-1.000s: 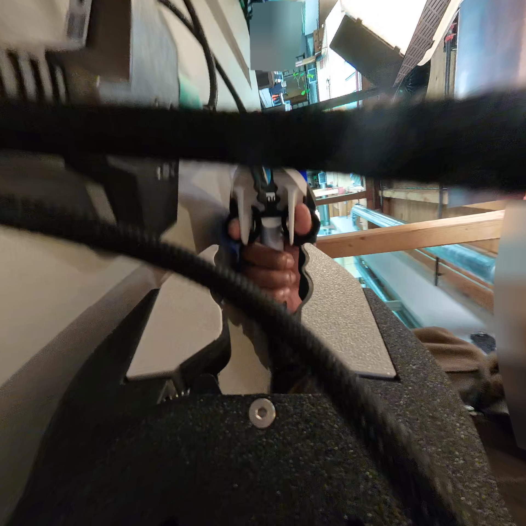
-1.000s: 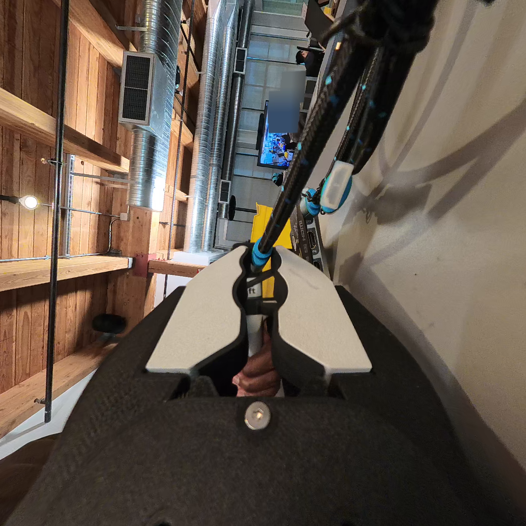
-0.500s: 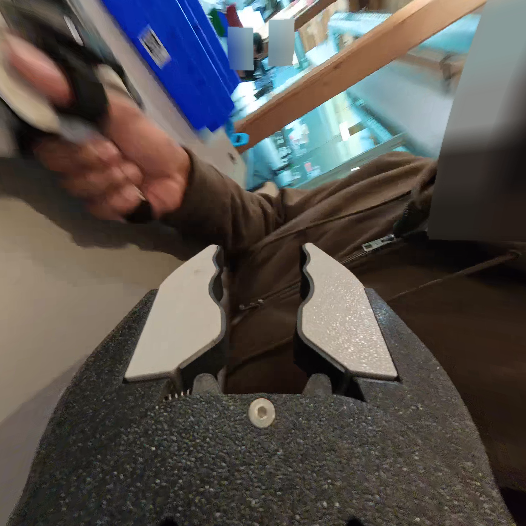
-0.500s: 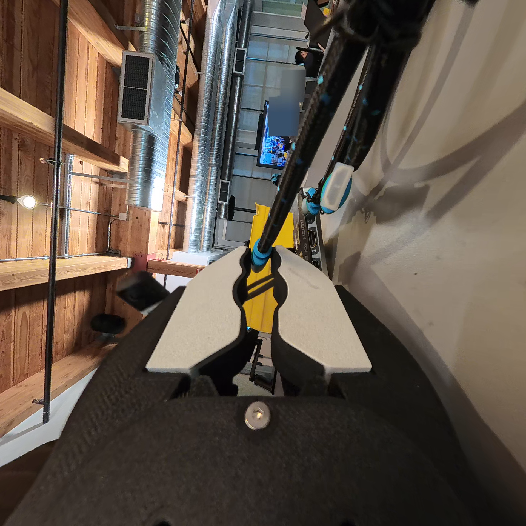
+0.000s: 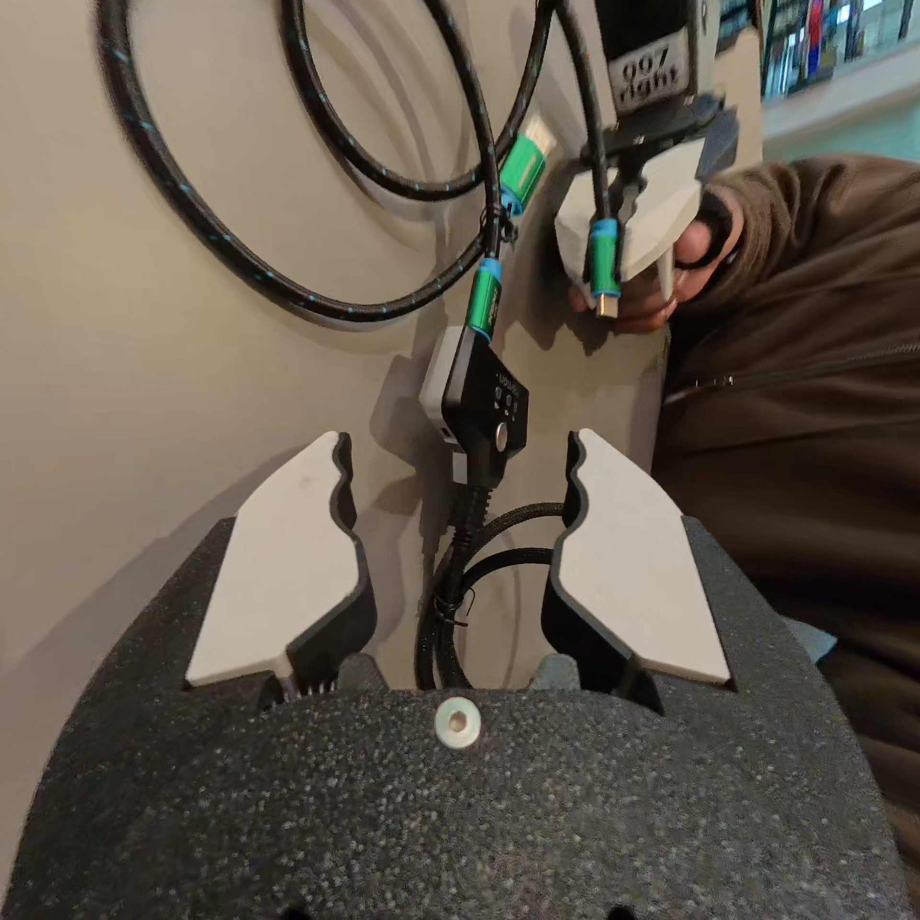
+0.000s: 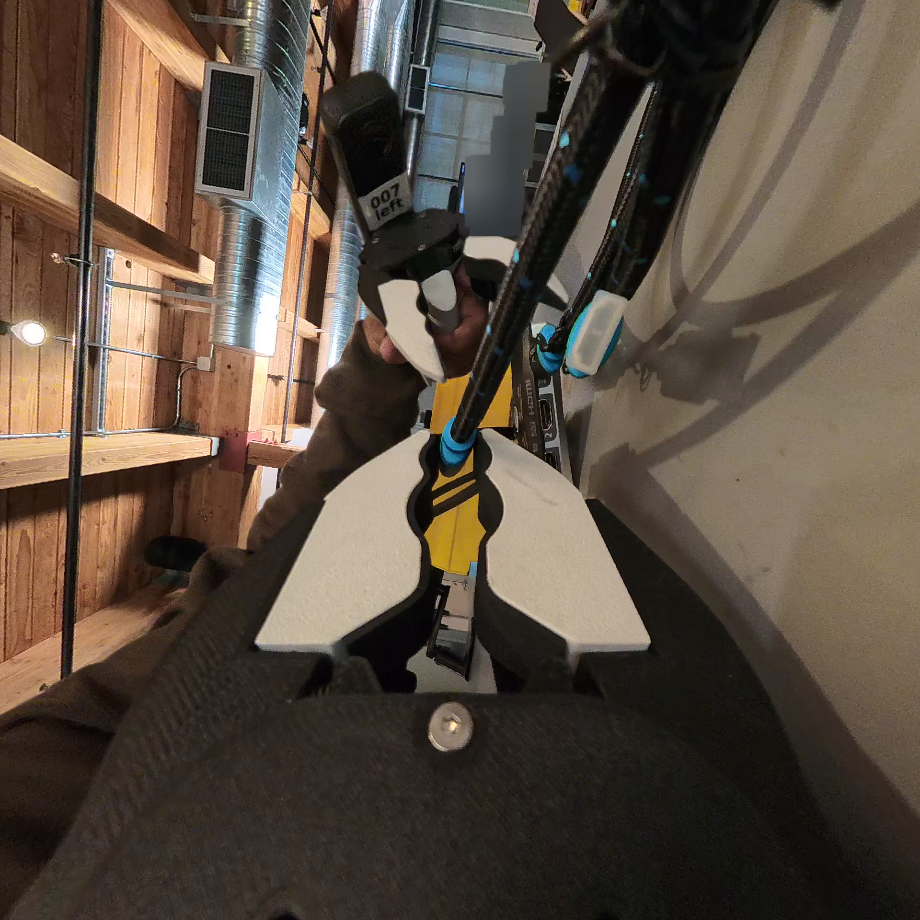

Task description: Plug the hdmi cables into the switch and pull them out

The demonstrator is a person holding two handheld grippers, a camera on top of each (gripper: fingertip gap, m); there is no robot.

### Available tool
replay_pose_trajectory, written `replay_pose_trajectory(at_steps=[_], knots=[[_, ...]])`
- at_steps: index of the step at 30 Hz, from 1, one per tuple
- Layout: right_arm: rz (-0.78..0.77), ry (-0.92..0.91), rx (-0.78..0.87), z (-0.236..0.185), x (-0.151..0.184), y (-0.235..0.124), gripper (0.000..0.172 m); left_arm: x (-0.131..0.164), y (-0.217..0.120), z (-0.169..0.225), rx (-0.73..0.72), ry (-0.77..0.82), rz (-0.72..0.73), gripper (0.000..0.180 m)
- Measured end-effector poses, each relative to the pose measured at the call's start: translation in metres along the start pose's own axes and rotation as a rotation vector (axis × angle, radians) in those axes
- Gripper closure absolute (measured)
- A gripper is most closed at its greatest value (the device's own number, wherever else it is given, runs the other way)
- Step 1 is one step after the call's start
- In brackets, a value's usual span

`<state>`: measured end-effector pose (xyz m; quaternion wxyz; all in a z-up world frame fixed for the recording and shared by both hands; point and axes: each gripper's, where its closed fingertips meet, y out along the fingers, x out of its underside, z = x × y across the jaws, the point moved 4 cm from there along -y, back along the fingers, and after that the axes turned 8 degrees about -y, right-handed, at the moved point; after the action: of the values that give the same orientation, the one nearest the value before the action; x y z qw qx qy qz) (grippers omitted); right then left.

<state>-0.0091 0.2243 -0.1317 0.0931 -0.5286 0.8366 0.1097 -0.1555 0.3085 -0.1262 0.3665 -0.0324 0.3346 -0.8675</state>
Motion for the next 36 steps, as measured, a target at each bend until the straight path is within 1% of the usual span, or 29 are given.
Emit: replay_pose_trajectory(at_steps=[2, 4, 6, 8, 11, 13, 16, 19, 21, 25, 28, 31, 33, 36], knots=[[-0.004, -0.002, 0.001, 0.0, 0.0, 0.0, 0.159, 0.001, 0.013, 0.0, 0.033, 0.028, -0.103, 0.099], [-0.007, -0.003, 0.002, 0.0, 0.0, 0.001, 0.159, 0.004, 0.026, 0.005, 0.075, 0.048, -0.198, 0.105], [-0.01, -0.003, 0.004, 0.0, 0.001, 0.002, 0.159, 0.004, 0.037, 0.01, 0.109, 0.058, -0.244, 0.113], [-0.017, -0.004, 0.007, 0.001, 0.002, 0.003, 0.159, 0.004, 0.044, 0.011, 0.137, 0.062, -0.261, 0.122], [-0.025, -0.009, 0.01, 0.001, 0.003, 0.004, 0.159, 0.013, 0.054, 0.009, 0.166, 0.059, -0.29, 0.147], [-0.03, -0.009, 0.013, 0.001, 0.004, 0.005, 0.159, 0.017, 0.061, 0.012, 0.219, 0.04, -0.271, 0.15], [-0.033, -0.012, 0.017, 0.001, 0.004, 0.005, 0.159, 0.019, 0.069, 0.018, 0.231, 0.036, -0.201, 0.151], [-0.032, -0.03, 0.02, 0.0, 0.003, 0.003, 0.159, 0.018, 0.069, 0.029, 0.265, 0.05, -0.078, 0.157], [-0.027, -0.05, 0.007, -0.003, 0.002, 0.002, 0.159, 0.02, 0.067, 0.034, 0.247, 0.067, 0.008, 0.158], [-0.061, -0.178, -0.047, -0.016, -0.001, -0.002, 0.159, 0.029, 0.061, 0.047, 0.252, 0.082, 0.192, 0.159], [-0.089, -0.264, -0.095, -0.026, -0.002, -0.005, 0.16, 0.033, 0.054, 0.057, 0.29, 0.055, 0.359, 0.159], [-0.089, -0.32, -0.144, -0.033, -0.005, -0.01, 0.16, 0.038, 0.049, 0.066, 0.3, 0.046, 0.49, 0.159], [-0.065, -0.326, -0.169, -0.035, -0.01, -0.013, 0.16, 0.04, 0.046, 0.073, 0.323, 0.045, 0.58, 0.159], [-0.014, -0.284, -0.194, -0.034, -0.019, -0.019, 0.16, 0.041, 0.043, 0.083, 0.38, 0.029, 0.713, 0.159]])
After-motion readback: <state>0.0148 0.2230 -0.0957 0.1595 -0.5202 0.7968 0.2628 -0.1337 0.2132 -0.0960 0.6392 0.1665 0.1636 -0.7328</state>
